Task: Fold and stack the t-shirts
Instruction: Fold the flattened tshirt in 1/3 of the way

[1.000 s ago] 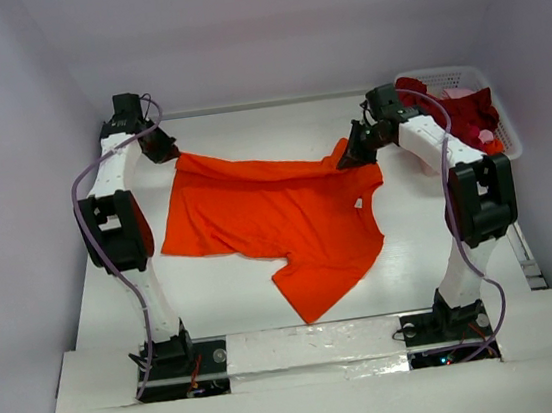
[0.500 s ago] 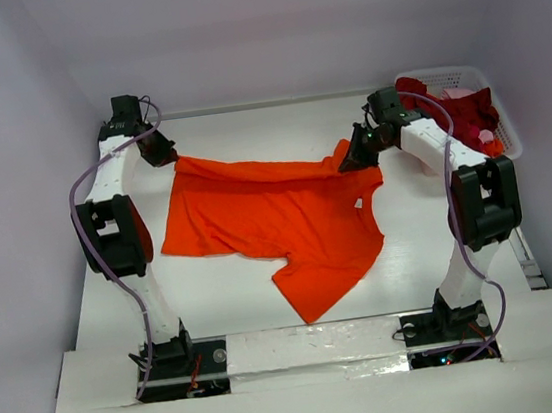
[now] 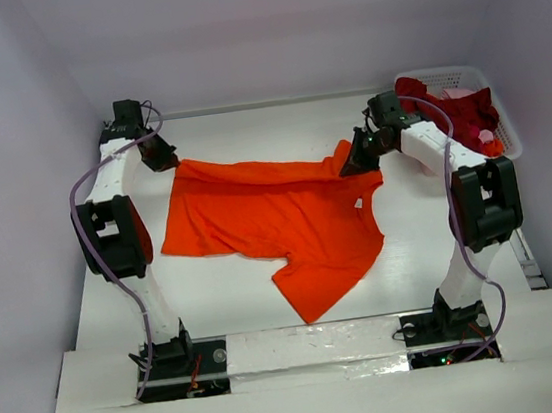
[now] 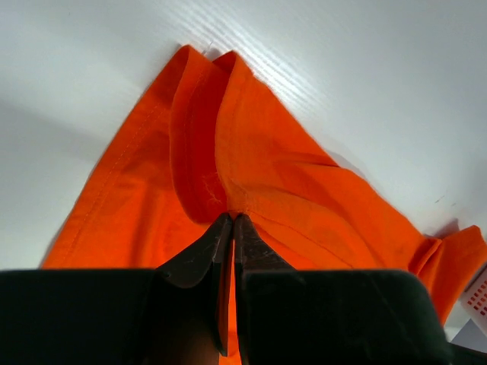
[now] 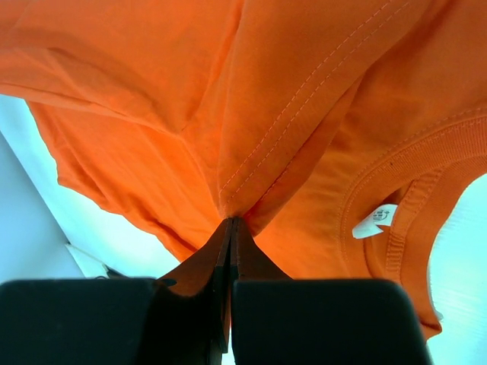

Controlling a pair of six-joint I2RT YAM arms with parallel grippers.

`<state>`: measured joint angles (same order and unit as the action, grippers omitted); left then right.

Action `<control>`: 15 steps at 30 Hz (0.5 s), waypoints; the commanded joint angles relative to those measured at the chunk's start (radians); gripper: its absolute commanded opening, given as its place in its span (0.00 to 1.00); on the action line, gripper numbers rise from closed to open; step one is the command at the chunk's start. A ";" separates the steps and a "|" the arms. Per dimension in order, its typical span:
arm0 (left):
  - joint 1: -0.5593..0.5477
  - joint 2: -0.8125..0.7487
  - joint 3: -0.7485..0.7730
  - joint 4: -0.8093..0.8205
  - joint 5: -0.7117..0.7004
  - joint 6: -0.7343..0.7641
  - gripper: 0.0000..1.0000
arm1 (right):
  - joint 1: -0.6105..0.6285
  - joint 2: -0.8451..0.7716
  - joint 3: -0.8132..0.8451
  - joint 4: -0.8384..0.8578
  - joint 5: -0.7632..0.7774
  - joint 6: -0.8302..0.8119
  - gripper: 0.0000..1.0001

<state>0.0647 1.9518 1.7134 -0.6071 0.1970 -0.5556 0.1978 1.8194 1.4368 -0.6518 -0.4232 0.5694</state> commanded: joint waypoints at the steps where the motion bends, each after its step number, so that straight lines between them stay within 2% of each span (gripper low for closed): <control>1: 0.000 -0.065 -0.049 0.018 -0.007 0.005 0.00 | 0.006 -0.055 -0.021 0.014 -0.005 -0.022 0.00; 8: 0.000 -0.090 -0.150 0.055 -0.010 0.000 0.00 | 0.006 -0.065 -0.102 0.050 0.009 -0.023 0.00; 15: 0.000 -0.100 -0.166 0.056 -0.019 0.002 0.00 | 0.025 -0.058 -0.153 0.083 0.004 -0.025 0.00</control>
<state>0.0647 1.9240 1.5505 -0.5674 0.1905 -0.5571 0.1997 1.7992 1.2930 -0.6170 -0.4213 0.5606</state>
